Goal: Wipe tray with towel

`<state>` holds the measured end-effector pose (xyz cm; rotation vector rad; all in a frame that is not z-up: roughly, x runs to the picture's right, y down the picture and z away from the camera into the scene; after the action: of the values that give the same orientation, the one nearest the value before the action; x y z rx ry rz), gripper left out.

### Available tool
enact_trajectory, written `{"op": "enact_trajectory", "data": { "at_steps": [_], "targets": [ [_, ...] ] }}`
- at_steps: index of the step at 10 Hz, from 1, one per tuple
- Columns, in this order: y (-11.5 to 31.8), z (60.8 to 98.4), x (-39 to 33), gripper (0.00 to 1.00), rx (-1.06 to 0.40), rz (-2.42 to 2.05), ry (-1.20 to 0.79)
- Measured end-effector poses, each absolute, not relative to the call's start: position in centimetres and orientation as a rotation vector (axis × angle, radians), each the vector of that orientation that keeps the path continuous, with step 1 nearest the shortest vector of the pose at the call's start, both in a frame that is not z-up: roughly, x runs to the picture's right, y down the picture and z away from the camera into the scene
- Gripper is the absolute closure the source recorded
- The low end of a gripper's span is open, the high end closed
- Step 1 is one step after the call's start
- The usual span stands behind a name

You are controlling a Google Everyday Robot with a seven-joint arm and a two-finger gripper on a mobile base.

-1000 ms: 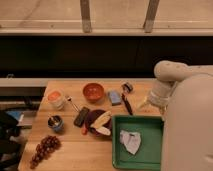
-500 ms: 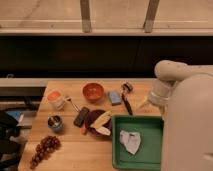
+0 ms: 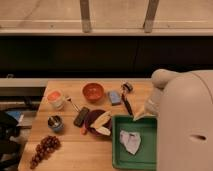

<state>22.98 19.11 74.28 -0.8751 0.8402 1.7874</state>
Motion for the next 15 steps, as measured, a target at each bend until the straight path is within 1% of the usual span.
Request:
{"op": "enact_trajectory", "data": {
  "at_steps": [4, 5, 7, 9, 13, 14, 15],
  "targets": [
    [23.9, 72.6, 19.4, 0.20, -0.935, 1.697, 0.887],
    [25.2, 72.6, 17.6, 0.20, -0.961, 1.653, 0.888],
    [26.4, 73.2, 16.0, 0.20, -0.988, 1.617, 0.869],
    [26.4, 74.2, 15.6, 0.20, -0.998, 1.607, 0.852],
    [25.3, 77.8, 16.2, 0.20, -0.999, 1.606, 0.844],
    [25.5, 78.8, 16.4, 0.21, -1.013, 1.610, 0.849],
    [25.8, 79.4, 16.7, 0.28, -1.033, 1.620, 0.851]
  ]
}}
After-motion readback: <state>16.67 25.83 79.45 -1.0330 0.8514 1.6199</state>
